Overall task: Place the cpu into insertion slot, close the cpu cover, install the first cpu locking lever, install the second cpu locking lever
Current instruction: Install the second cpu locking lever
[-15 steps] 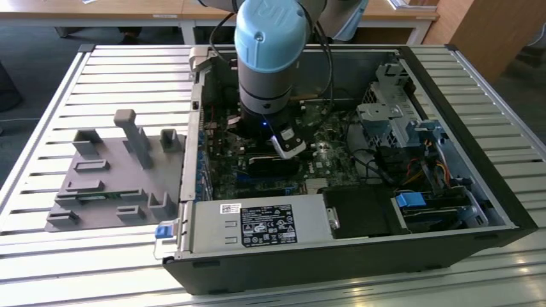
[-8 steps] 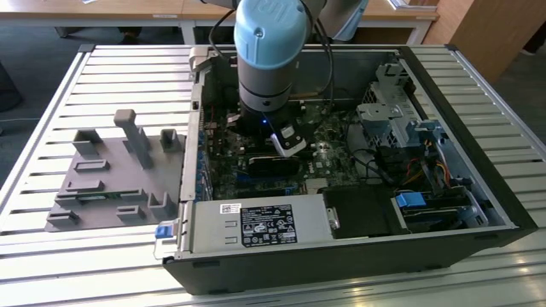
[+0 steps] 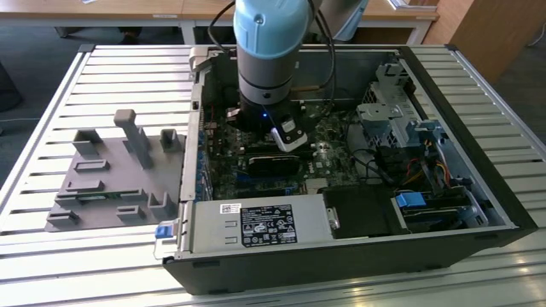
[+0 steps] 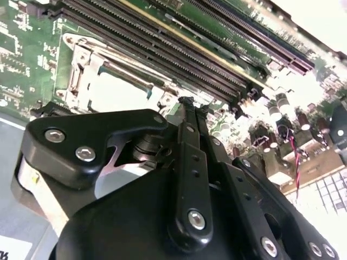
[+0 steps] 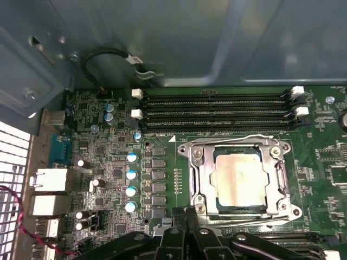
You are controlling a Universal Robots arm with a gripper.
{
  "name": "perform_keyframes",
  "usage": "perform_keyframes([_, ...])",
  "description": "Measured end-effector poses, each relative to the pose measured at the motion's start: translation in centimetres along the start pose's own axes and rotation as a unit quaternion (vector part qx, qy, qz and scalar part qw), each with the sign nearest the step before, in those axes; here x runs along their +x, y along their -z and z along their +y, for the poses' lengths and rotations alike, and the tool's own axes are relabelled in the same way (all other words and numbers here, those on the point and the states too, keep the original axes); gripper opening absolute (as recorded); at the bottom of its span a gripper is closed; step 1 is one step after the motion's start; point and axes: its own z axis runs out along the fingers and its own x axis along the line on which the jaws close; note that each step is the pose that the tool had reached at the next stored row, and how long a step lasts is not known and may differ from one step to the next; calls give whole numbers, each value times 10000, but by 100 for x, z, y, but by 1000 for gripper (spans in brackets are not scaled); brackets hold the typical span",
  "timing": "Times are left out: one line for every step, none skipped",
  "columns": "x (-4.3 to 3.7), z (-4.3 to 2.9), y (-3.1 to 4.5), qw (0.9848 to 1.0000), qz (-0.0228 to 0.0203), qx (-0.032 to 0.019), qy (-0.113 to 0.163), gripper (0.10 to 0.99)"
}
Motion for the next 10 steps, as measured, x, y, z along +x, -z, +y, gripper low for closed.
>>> perform_keyframes([0,5,15,10000,0,0,0,153])
perform_keyframes([0,9,30,10000,0,-1,0,153])
perform_keyframes([0,14,45,10000,0,-1,0,153])
perform_keyframes([0,18,58,10000,0,-1,0,153])
perform_keyframes([0,21,67,10000,0,-1,0,153])
perform_keyframes([0,21,67,10000,0,-2,0,153])
perform_keyframes([0,21,67,10000,-1,-3,0,153])
perform_keyframes([0,21,67,10000,-1,-3,0,153])
perform_keyframes([0,21,68,10000,0,-2,0,153])
perform_keyframes([0,22,70,10000,0,-1,0,153])
